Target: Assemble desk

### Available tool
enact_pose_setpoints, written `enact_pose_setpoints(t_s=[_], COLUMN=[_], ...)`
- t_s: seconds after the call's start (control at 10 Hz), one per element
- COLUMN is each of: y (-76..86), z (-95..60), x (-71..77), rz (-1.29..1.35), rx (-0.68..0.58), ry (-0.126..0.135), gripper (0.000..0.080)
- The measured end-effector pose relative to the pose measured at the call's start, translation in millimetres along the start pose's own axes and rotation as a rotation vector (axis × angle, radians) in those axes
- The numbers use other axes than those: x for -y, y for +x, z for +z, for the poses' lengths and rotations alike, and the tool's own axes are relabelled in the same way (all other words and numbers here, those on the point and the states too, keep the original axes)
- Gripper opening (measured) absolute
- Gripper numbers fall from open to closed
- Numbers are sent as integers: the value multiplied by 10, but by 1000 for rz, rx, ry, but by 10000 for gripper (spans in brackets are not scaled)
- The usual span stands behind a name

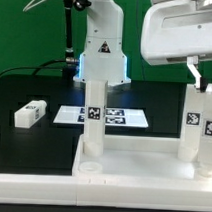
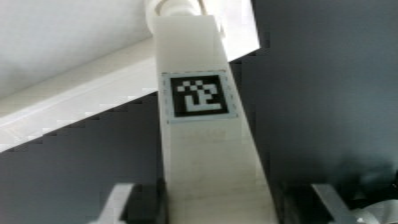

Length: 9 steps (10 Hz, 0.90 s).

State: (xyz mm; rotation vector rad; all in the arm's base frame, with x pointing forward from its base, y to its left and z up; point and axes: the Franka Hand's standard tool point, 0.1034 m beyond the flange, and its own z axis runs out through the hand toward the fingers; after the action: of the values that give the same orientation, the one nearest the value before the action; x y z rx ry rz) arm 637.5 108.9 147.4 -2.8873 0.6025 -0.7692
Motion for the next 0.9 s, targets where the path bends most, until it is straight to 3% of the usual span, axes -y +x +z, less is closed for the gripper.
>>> enact_pose_setpoints(t_s=[0.5,0.9], y=[-160,-231], z=[26,23], x=[-41,-13], rz=[19,67], rx=[5,-29], ry=[0,23], gripper=[288,288])
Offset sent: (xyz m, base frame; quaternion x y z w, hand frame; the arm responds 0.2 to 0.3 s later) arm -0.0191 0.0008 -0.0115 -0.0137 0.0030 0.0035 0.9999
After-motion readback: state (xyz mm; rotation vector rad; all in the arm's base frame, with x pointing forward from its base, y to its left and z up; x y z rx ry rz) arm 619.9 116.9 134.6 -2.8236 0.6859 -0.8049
